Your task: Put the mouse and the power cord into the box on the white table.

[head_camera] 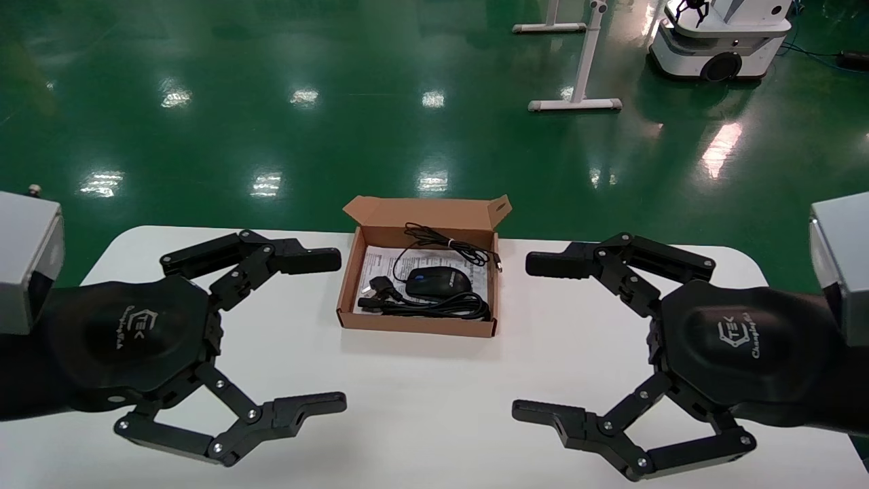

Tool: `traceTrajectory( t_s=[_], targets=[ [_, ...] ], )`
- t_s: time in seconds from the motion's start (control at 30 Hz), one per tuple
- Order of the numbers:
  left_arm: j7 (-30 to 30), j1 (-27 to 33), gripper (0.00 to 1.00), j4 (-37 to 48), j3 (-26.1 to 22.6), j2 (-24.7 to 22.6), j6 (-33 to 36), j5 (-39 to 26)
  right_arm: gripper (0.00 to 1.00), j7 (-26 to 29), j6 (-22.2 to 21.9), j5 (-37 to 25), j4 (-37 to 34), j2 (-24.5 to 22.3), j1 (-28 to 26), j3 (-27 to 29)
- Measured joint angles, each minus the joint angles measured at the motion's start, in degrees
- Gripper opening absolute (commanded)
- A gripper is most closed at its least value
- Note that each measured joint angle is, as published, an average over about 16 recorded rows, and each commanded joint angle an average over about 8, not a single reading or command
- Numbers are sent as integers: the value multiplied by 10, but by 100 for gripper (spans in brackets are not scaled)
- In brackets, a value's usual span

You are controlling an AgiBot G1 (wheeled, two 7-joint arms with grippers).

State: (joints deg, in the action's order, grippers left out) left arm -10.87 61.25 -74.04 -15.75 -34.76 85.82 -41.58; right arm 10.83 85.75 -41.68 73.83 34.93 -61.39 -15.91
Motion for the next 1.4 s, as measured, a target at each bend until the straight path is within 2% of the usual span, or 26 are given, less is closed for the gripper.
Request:
traceTrajectory(
  t_s=[1.4],
  targets=[
    [2,3,100,6,-3,-3,-2,-3,100,-1,-1,-2,-3,1,-2,-1]
  ],
)
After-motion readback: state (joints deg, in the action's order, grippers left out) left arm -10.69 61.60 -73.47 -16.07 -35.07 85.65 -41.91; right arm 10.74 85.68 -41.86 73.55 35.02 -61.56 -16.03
